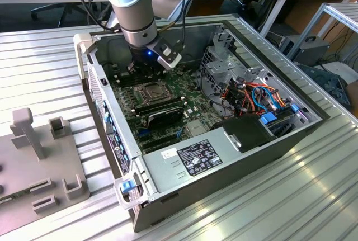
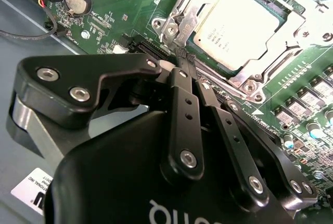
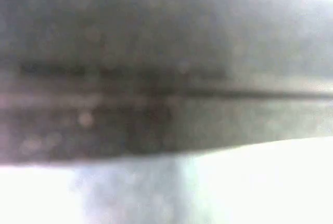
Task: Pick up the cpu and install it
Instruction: 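Install the first cpu locking lever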
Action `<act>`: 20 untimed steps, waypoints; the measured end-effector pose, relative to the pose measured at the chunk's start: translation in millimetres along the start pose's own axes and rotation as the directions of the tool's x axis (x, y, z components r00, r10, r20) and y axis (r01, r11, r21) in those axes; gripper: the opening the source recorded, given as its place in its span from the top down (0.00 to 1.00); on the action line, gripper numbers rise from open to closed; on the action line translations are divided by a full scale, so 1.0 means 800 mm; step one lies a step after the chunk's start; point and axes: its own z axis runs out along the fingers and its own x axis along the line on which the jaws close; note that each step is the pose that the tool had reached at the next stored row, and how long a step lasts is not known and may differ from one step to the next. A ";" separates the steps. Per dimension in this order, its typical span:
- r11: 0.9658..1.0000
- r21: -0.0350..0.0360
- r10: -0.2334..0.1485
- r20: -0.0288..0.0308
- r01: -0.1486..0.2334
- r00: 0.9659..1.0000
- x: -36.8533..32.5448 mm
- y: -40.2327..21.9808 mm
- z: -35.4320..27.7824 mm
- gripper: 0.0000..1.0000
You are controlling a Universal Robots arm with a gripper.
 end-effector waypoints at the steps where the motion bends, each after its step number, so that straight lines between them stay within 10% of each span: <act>1: 1.000 0.000 0.000 0.000 0.000 1.000 -0.0003 0.0001 -0.0007 0.89; 14: 1.000 -0.006 0.002 0.000 -0.002 1.000 -0.0049 0.0011 -0.0130 0.89; 20: 0.997 -0.069 0.025 0.002 -0.025 1.000 -0.0024 0.0011 -0.0139 0.89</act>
